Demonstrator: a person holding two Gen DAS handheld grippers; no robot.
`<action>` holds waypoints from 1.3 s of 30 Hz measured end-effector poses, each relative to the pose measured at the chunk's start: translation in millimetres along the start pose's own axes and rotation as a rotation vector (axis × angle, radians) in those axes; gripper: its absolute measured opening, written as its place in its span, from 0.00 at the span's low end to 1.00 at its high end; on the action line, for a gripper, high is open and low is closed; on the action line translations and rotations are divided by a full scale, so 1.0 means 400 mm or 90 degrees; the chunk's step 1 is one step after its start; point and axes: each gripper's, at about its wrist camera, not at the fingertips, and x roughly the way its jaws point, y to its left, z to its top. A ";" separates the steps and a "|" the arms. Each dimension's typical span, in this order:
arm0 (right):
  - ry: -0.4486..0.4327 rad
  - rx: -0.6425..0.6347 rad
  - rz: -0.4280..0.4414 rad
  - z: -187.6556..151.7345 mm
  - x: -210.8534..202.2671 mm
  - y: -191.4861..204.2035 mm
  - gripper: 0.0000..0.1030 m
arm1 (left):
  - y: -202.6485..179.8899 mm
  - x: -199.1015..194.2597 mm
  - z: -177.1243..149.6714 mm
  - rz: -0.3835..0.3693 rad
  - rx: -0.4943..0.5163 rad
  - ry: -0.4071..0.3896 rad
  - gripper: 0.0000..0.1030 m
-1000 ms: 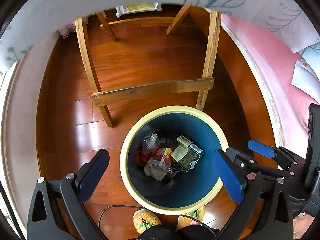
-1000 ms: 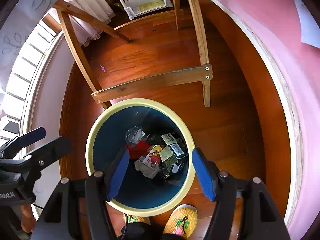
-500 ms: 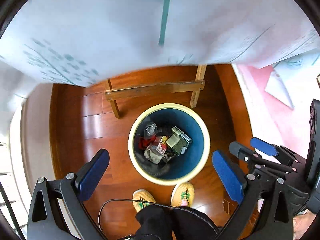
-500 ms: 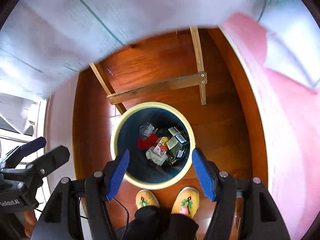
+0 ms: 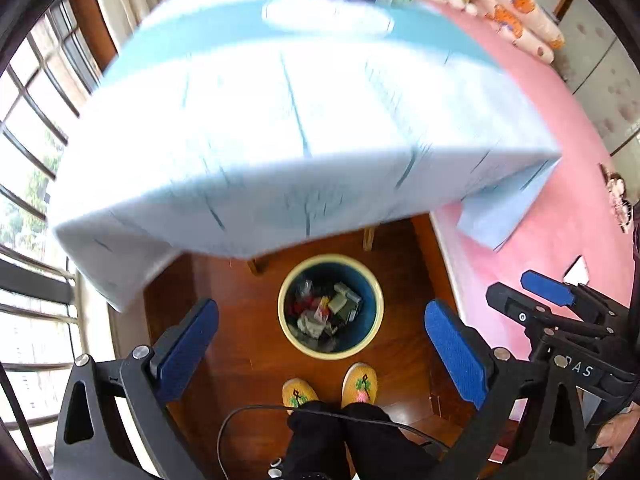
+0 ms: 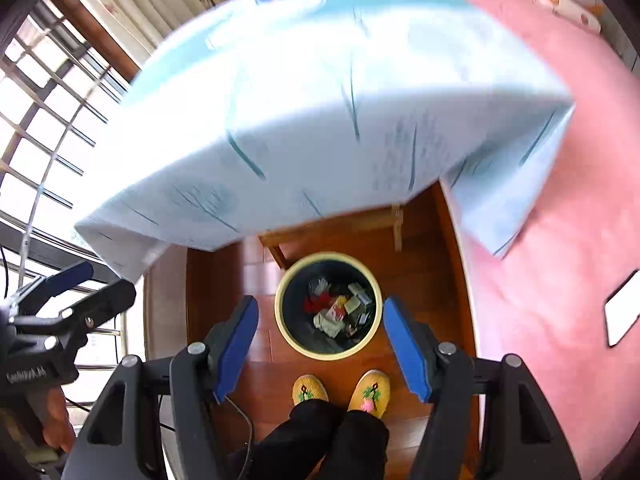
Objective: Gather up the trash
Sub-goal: 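Raise both tools and move back toward the table, then grasp the blue face mask with the left tool while the right tool grasps the purple bag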
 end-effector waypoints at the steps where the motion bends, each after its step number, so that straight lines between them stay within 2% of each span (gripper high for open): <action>1: -0.009 -0.001 -0.002 0.009 -0.027 0.003 0.63 | 0.000 -0.032 0.011 -0.001 0.002 -0.012 0.99; 7: -0.059 -0.006 -0.009 0.055 -0.160 0.050 0.63 | -0.002 -0.211 0.082 -0.015 0.036 -0.090 0.99; 18: -0.175 -0.032 -0.036 0.183 -0.301 0.141 0.63 | 0.017 -0.369 0.196 -0.025 0.081 -0.189 0.99; 25: -0.210 -0.052 -0.043 0.281 -0.320 0.148 0.63 | 0.032 -0.375 0.300 -0.023 0.075 -0.215 0.99; 30: -0.234 -0.074 -0.046 0.402 -0.318 0.112 0.63 | 0.025 -0.354 0.418 0.000 0.065 -0.230 0.99; 35: -0.233 -0.107 -0.015 0.590 -0.270 0.046 0.63 | 0.020 -0.301 0.580 0.016 0.019 -0.238 0.99; 39: -0.188 -0.130 0.025 0.770 -0.173 -0.005 0.63 | 0.019 -0.220 0.744 0.038 -0.027 -0.212 0.99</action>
